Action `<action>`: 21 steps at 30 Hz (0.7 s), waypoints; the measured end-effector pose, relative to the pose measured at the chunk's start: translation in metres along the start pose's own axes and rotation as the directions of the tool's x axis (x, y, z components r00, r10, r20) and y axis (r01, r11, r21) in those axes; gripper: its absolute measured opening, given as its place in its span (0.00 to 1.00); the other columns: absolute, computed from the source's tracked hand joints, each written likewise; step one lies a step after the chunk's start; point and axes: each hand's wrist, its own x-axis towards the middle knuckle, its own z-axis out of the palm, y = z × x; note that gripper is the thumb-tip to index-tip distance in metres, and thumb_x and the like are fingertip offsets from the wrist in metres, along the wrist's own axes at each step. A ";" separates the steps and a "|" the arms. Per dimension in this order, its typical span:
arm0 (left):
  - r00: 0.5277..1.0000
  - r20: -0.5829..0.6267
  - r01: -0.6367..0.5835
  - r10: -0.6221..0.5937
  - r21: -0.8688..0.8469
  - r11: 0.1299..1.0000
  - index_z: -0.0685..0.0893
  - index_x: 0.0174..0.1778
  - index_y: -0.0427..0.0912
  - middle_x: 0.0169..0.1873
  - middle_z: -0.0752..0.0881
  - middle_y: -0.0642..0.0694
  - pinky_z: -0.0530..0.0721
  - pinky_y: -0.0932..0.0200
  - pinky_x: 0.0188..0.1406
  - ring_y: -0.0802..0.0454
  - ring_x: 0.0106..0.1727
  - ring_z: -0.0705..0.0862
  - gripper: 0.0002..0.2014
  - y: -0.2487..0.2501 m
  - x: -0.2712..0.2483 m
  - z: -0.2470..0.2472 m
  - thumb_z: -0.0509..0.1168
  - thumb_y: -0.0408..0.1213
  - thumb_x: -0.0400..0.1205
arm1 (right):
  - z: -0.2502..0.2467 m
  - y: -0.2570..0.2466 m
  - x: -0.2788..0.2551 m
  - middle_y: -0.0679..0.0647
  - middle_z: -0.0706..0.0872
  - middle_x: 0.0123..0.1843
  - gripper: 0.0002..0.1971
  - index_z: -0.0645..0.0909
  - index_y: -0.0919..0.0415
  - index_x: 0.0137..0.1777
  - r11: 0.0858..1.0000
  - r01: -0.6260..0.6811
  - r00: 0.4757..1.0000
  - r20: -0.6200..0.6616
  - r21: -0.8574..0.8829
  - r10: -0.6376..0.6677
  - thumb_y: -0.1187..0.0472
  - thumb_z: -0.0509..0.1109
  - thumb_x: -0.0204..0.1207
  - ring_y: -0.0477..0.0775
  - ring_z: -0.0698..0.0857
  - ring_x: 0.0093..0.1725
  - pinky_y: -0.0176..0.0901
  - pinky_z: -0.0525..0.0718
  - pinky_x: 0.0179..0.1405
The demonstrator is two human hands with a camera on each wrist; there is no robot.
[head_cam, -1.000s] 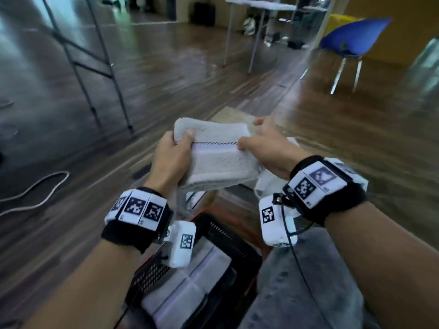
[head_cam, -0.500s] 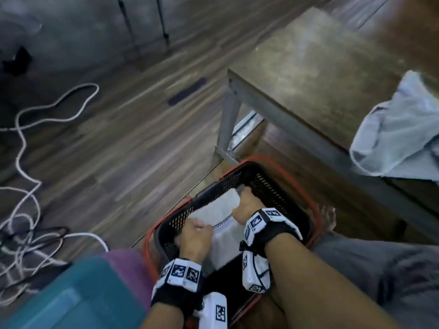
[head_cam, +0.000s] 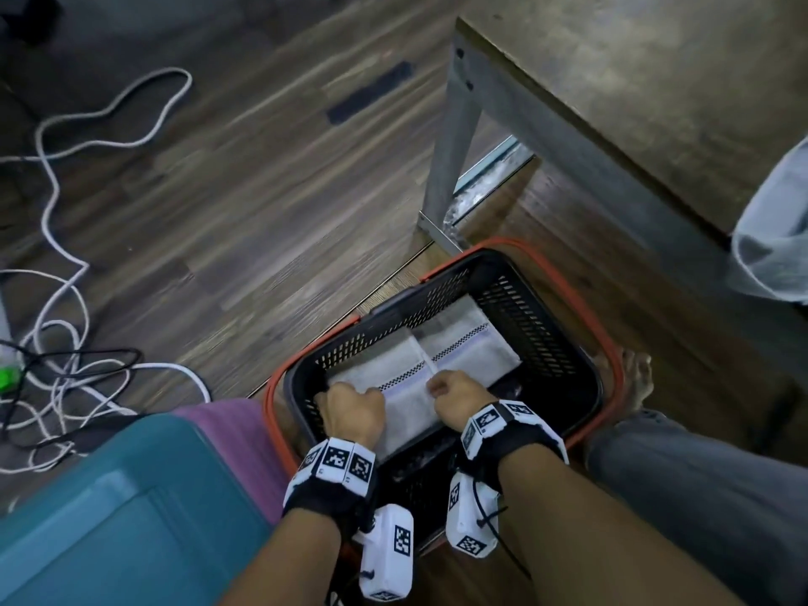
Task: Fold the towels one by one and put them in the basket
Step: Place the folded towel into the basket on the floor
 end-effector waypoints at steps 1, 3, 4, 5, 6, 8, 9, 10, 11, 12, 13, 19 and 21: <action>1.000 -0.004 0.006 -0.006 0.016 1.000 0.83 0.56 0.19 0.61 0.81 0.22 0.82 0.46 0.55 0.27 0.56 0.84 0.18 0.001 -0.002 0.000 0.65 0.33 0.79 | 0.001 0.003 -0.001 0.60 0.82 0.71 0.18 0.80 0.60 0.70 1.000 0.003 1.000 0.026 -0.008 -0.002 0.69 0.60 0.83 0.61 0.83 0.67 0.48 0.80 0.70; 1.000 -0.015 0.017 -0.017 0.060 0.998 0.80 0.59 0.17 0.65 0.78 0.21 0.81 0.46 0.53 0.27 0.58 0.82 0.19 0.003 -0.006 -0.001 0.63 0.32 0.80 | 0.003 0.005 -0.003 0.57 0.82 0.73 0.19 0.81 0.58 0.71 0.999 0.026 0.997 0.079 -0.039 -0.023 0.67 0.61 0.83 0.59 0.82 0.69 0.45 0.79 0.70; 0.999 -0.018 0.028 -0.026 0.083 0.996 0.79 0.61 0.18 0.68 0.75 0.23 0.80 0.49 0.53 0.28 0.60 0.81 0.19 0.004 -0.008 0.000 0.63 0.31 0.80 | 0.003 0.005 -0.004 0.56 0.82 0.73 0.19 0.81 0.56 0.71 0.998 0.039 0.994 0.101 -0.051 -0.033 0.67 0.61 0.83 0.59 0.82 0.70 0.44 0.78 0.71; 0.999 -0.019 0.039 -0.037 0.106 0.994 0.78 0.64 0.19 0.71 0.70 0.25 0.78 0.51 0.55 0.29 0.62 0.80 0.20 0.005 -0.010 0.000 0.63 0.31 0.81 | 0.004 0.005 -0.004 0.56 0.82 0.74 0.19 0.82 0.55 0.70 0.998 0.047 0.992 0.118 -0.052 -0.041 0.66 0.62 0.82 0.58 0.82 0.70 0.44 0.78 0.72; 0.999 -0.016 0.048 -0.046 0.126 0.991 0.76 0.67 0.21 0.73 0.65 0.28 0.78 0.52 0.59 0.30 0.64 0.78 0.20 0.007 -0.012 0.002 0.63 0.30 0.81 | 0.004 0.005 -0.005 0.55 0.82 0.74 0.19 0.82 0.55 0.70 0.998 0.053 0.991 0.126 -0.044 -0.047 0.66 0.62 0.82 0.58 0.81 0.71 0.45 0.77 0.73; 0.999 -0.010 0.046 -0.045 0.173 0.984 0.74 0.70 0.24 0.75 0.59 0.31 0.76 0.52 0.67 0.31 0.70 0.74 0.21 0.008 -0.016 0.005 0.63 0.28 0.81 | 0.003 0.005 -0.005 0.56 0.82 0.74 0.18 0.83 0.56 0.70 0.998 0.061 0.992 0.115 -0.017 -0.059 0.66 0.63 0.82 0.58 0.81 0.71 0.44 0.77 0.72; 0.999 -0.020 0.029 -0.025 0.201 0.979 0.74 0.70 0.24 0.75 0.58 0.31 0.74 0.51 0.69 0.32 0.72 0.71 0.22 0.008 -0.018 0.008 0.63 0.26 0.80 | 0.002 0.005 -0.005 0.56 0.82 0.74 0.18 0.83 0.56 0.70 0.998 0.063 0.993 0.100 -0.004 -0.062 0.66 0.63 0.83 0.58 0.82 0.70 0.42 0.78 0.71; 0.999 -0.037 0.002 0.006 0.231 0.973 0.73 0.70 0.25 0.75 0.57 0.31 0.73 0.49 0.70 0.32 0.72 0.68 0.22 0.006 -0.019 0.011 0.63 0.25 0.79 | 0.000 0.005 -0.006 0.57 0.83 0.74 0.17 0.83 0.57 0.70 0.998 0.065 0.994 0.085 0.005 -0.065 0.65 0.64 0.83 0.58 0.82 0.69 0.41 0.78 0.69; 0.997 -0.059 -0.028 0.045 0.260 0.965 0.72 0.70 0.25 0.74 0.57 0.32 0.73 0.48 0.69 0.32 0.72 0.66 0.23 0.004 -0.020 0.013 0.64 0.23 0.78 | -0.002 0.005 -0.007 0.57 0.83 0.73 0.17 0.82 0.57 0.70 0.998 0.066 0.995 0.069 0.013 -0.067 0.64 0.64 0.84 0.58 0.83 0.68 0.40 0.78 0.67; 0.993 -0.077 -0.060 0.086 0.290 0.955 0.72 0.69 0.26 0.74 0.57 0.33 0.74 0.48 0.67 0.33 0.72 0.64 0.24 0.002 -0.021 0.015 0.64 0.23 0.76 | -0.004 0.005 -0.007 0.58 0.83 0.72 0.17 0.82 0.57 0.71 0.998 0.067 0.996 0.053 0.021 -0.068 0.64 0.64 0.84 0.59 0.83 0.68 0.40 0.78 0.66; 0.989 -0.078 -0.093 0.124 0.323 0.942 0.72 0.70 0.28 0.74 0.57 0.34 0.74 0.47 0.66 0.34 0.72 0.63 0.25 -0.001 -0.022 0.016 0.65 0.24 0.76 | -0.007 0.005 -0.008 0.58 0.83 0.72 0.17 0.82 0.58 0.71 0.997 0.071 0.997 0.037 0.031 -0.072 0.64 0.64 0.84 0.59 0.84 0.67 0.41 0.79 0.65; 0.987 0.135 -0.137 0.087 0.427 0.894 0.66 0.79 0.33 0.81 0.57 0.35 0.68 0.45 0.77 0.35 0.81 0.59 0.31 -0.004 -0.014 0.009 0.65 0.40 0.81 | -0.024 -0.001 -0.020 0.59 0.84 0.71 0.17 0.82 0.60 0.71 0.994 0.100 0.995 0.012 0.035 -0.100 0.62 0.62 0.85 0.60 0.83 0.68 0.48 0.80 0.71; 0.982 0.139 -0.169 0.125 0.378 0.910 0.73 0.75 0.33 0.78 0.66 0.32 0.70 0.46 0.76 0.34 0.78 0.67 0.27 0.003 -0.013 0.002 0.66 0.44 0.82 | -0.036 -0.008 -0.027 0.61 0.84 0.71 0.16 0.84 0.62 0.67 0.993 0.116 0.993 0.005 0.032 -0.116 0.63 0.60 0.85 0.63 0.83 0.69 0.53 0.79 0.73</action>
